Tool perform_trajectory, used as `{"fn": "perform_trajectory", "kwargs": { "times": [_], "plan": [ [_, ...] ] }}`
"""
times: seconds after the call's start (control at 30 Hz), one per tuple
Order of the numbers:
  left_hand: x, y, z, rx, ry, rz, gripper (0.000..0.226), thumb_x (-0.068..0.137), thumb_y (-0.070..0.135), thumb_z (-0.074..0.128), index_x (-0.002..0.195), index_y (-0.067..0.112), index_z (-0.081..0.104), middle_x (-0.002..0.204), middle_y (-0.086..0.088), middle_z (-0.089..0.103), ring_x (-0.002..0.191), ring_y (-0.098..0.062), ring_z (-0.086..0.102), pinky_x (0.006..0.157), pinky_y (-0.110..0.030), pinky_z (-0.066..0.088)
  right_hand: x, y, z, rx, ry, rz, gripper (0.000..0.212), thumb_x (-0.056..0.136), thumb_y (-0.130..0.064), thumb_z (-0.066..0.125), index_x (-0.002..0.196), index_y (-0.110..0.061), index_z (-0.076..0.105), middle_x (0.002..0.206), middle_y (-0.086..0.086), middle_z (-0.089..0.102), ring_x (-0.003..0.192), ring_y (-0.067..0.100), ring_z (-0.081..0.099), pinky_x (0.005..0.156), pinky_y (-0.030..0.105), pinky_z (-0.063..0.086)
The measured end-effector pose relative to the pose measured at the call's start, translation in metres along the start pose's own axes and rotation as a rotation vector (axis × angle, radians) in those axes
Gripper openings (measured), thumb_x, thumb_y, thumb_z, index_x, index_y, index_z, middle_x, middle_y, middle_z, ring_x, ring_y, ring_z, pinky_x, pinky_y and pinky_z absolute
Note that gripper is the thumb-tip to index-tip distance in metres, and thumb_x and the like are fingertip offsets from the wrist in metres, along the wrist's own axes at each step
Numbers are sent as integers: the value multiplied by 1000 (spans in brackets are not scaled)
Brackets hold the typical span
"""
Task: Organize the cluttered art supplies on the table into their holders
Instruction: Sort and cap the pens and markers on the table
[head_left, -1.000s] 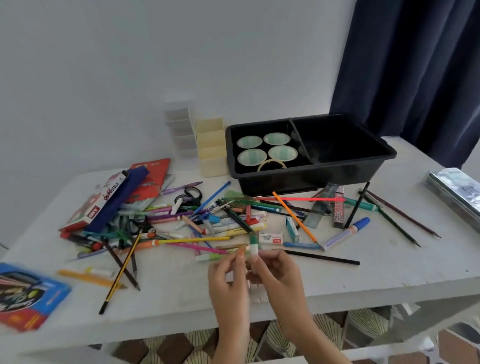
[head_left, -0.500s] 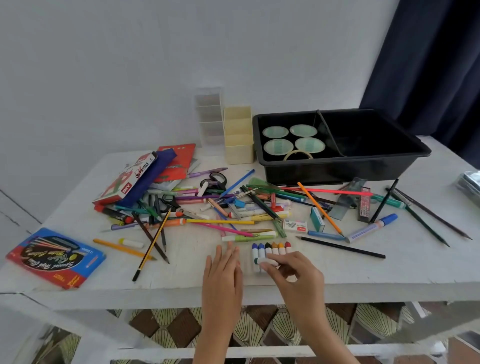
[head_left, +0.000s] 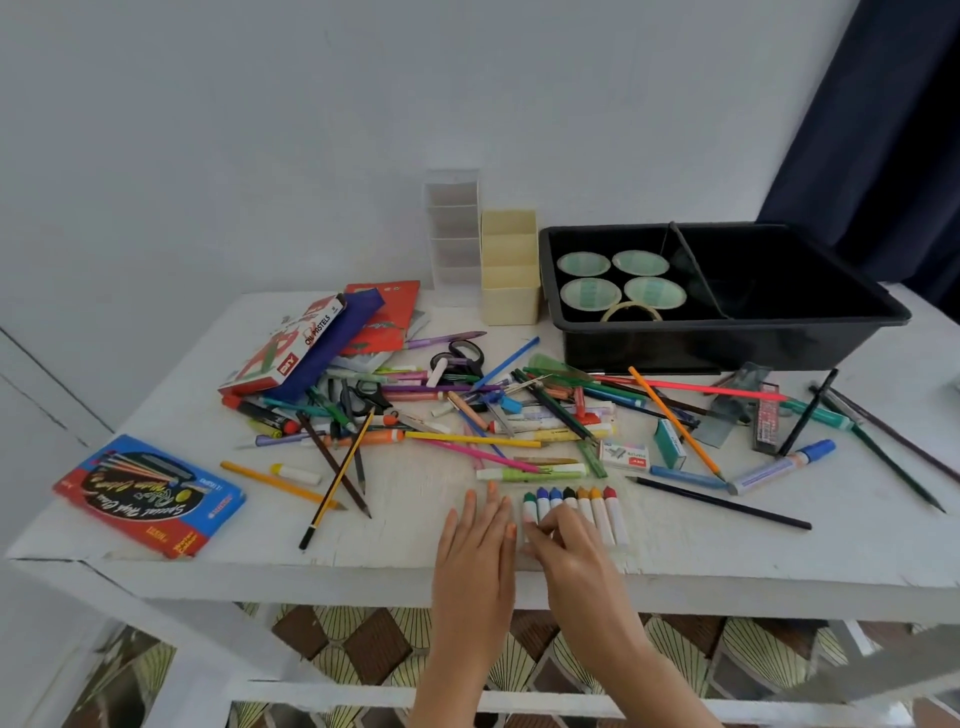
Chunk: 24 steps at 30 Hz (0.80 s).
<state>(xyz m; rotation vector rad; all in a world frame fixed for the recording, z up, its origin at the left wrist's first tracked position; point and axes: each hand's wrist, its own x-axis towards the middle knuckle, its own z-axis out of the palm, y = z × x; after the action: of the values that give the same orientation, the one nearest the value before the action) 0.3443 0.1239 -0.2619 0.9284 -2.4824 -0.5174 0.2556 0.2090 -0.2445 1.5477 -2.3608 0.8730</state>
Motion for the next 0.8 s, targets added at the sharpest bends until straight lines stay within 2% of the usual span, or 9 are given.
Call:
{"fn": "perform_trajectory", "kwargs": {
  "times": [0.13, 0.23, 0.33, 0.5, 0.6, 0.67, 0.73, 0.8],
  "plan": [
    [1, -3, 0, 18, 12, 22, 56, 102, 44, 9, 137, 18, 45, 147, 7, 34, 140, -15, 24, 113, -27, 9, 4, 1, -3, -19, -5, -43, 18, 70, 7, 73, 85, -1, 68, 82, 3, 47, 70, 18, 45, 61, 23, 38],
    [1, 0, -2, 7, 9, 29, 54, 102, 41, 13, 135, 17, 49, 144, 6, 38, 138, -17, 28, 112, -26, 10, 5, -3, -4, 33, 40, -34, 5, 79, -2, 67, 83, -5, 68, 86, 2, 50, 77, 18, 45, 64, 28, 45],
    [1, 1, -2, 4, 6, 30, 54, 101, 41, 15, 133, 18, 52, 143, 5, 41, 137, -18, 30, 112, -24, 8, 10, 1, -6, 37, 46, -11, 3, 78, -10, 69, 81, -11, 71, 87, -1, 55, 82, 17, 45, 68, 31, 47],
    [7, 3, -12, -156, 64, 20, 68, 95, 55, 7, 134, 20, 49, 145, 11, 35, 140, 0, 14, 113, -13, 0, 31, 3, -13, -2, -25, 26, 11, 66, -16, 81, 68, -20, 71, 71, -8, 58, 73, 16, 49, 66, 26, 38],
    [16, 1, -26, -192, 105, -3, 61, 94, 52, 13, 133, 22, 50, 142, 14, 38, 138, 4, 18, 111, -9, -1, 45, 2, -15, 62, -37, 81, 11, 69, -16, 77, 70, -21, 67, 71, -9, 59, 72, 15, 52, 66, 28, 42],
    [25, -1, -36, -212, 128, -30, 59, 93, 52, 17, 131, 23, 53, 137, 16, 44, 134, 7, 24, 110, -8, 3, 57, 0, -11, 134, -43, 88, 10, 72, -15, 75, 72, -20, 66, 72, -9, 58, 73, 14, 51, 66, 31, 45],
    [35, -7, -46, -236, 165, -54, 56, 92, 49, 21, 126, 22, 57, 129, 19, 48, 126, 13, 29, 109, -11, 13, 71, -6, -4, 173, -63, 62, 9, 73, -14, 74, 74, -18, 66, 72, -8, 58, 73, 14, 51, 68, 33, 47],
    [45, -15, -54, -250, 201, -78, 53, 92, 47, 23, 124, 23, 58, 127, 17, 52, 121, 12, 35, 105, -11, 20, 88, -14, 4, 211, -87, 31, 5, 76, -14, 72, 76, -17, 67, 73, -6, 60, 74, 16, 54, 70, 34, 48]
  ]
}}
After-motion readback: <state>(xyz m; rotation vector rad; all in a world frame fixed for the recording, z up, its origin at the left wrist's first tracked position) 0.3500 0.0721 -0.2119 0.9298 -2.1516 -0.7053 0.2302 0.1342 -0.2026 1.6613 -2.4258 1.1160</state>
